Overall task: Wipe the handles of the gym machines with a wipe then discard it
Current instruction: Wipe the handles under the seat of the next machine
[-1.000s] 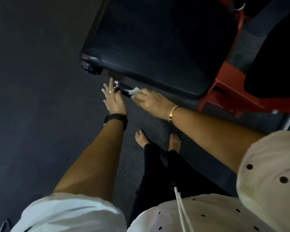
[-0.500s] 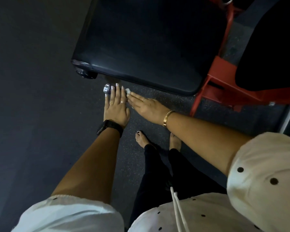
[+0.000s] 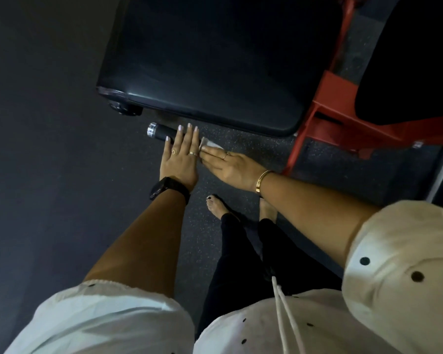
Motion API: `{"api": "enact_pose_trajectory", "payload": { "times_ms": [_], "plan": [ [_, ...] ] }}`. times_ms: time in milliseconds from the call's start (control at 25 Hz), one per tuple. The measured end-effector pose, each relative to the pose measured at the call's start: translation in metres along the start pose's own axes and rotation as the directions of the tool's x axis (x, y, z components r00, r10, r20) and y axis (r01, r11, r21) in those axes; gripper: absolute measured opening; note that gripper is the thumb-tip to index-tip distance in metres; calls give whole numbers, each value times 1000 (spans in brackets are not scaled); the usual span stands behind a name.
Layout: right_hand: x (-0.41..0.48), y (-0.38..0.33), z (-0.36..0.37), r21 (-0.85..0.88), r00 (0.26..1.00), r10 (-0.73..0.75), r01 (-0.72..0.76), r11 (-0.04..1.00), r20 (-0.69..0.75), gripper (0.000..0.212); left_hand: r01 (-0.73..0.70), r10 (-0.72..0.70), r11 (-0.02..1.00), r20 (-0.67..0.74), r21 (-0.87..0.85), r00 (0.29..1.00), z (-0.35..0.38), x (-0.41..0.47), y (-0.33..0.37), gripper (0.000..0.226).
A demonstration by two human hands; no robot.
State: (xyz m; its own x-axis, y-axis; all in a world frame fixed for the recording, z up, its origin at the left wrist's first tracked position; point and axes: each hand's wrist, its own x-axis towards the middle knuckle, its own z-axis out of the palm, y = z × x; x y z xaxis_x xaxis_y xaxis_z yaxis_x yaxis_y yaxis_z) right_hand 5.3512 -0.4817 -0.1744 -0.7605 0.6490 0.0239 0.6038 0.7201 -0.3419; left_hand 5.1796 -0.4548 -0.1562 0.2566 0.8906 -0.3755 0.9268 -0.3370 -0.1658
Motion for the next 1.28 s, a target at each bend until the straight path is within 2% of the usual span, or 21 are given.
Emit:
{"api": "enact_pose_trajectory", "payload": {
  "times_ms": [80,160,240,320,360,400,440,480,520,600,640,720,760,840,920,1000,1040,1120,1200,1240,1280],
  "plan": [
    [-25,5,12,-43,999,-11,13,999,50,42,-29,30,998,-18,47,999,4,-3,-4,76],
    [-65,18,24,-236,970,-119,170,957,214,46,-24,24,999,-23,30,999,4,-3,-3,82],
    [-97,28,19,-258,920,-136,241,935,367,49,4,-4,1000,-36,19,999,3,-2,3,83],
    [-98,33,17,-249,957,-143,207,946,254,48,16,-15,999,-34,35,999,3,-4,9,80],
    [-88,30,18,-229,969,-27,85,970,246,47,22,-21,999,-27,33,999,3,-4,12,78],
    [-76,27,14,-257,988,-28,66,964,150,45,24,-23,999,-21,35,1000,2,-3,15,77],
    [-62,21,15,-166,991,-10,33,986,134,43,14,-13,999,-19,51,1000,2,-3,19,76],
    [-49,20,13,-151,985,-12,39,988,172,44,-8,10,997,-20,77,1000,2,-3,24,75],
    [-42,23,16,-244,985,-61,99,965,159,44,-34,36,995,-17,92,999,2,-4,29,73],
    [-35,30,27,-311,940,-81,190,931,332,40,-59,60,995,-7,77,998,4,-7,35,73],
    [-39,30,33,-365,944,-102,219,905,314,39,-53,54,996,-12,71,998,6,-7,36,73],
    [-50,44,43,-367,955,-36,148,918,293,40,-47,49,997,-21,65,999,10,-7,37,74],
    [-55,47,46,-432,940,-40,193,881,339,41,-46,48,997,-22,59,999,11,-6,37,76],
    [-68,49,61,-600,916,-99,333,728,388,43,-28,30,999,-34,38,999,12,-7,39,77],
    [-82,48,58,-687,871,-142,463,560,471,43,-17,18,999,-40,27,999,11,-6,41,77],
    [-100,56,53,-631,842,-161,500,594,515,40,-16,17,1000,-33,17,999,10,-6,42,78],
    [-103,52,48,-618,822,-195,539,573,536,37,-11,12,1000,-28,9,1000,11,-6,43,78],
    [-98,46,45,-528,869,-208,445,723,449,32,6,-6,1000,-32,1,999,12,-5,44,80],
    [-89,47,48,-328,889,-119,284,901,443,33,28,-28,1000,-54,-7,998,13,-6,49,84],
    [-88,48,50,-258,904,-88,212,942,419,36,27,-29,999,-57,-24,998,13,-8,51,85],
    [-90,53,55,-303,893,-160,305,903,422,37,17,-19,999,-52,-45,998,14,-10,55,87]
  ]
}}
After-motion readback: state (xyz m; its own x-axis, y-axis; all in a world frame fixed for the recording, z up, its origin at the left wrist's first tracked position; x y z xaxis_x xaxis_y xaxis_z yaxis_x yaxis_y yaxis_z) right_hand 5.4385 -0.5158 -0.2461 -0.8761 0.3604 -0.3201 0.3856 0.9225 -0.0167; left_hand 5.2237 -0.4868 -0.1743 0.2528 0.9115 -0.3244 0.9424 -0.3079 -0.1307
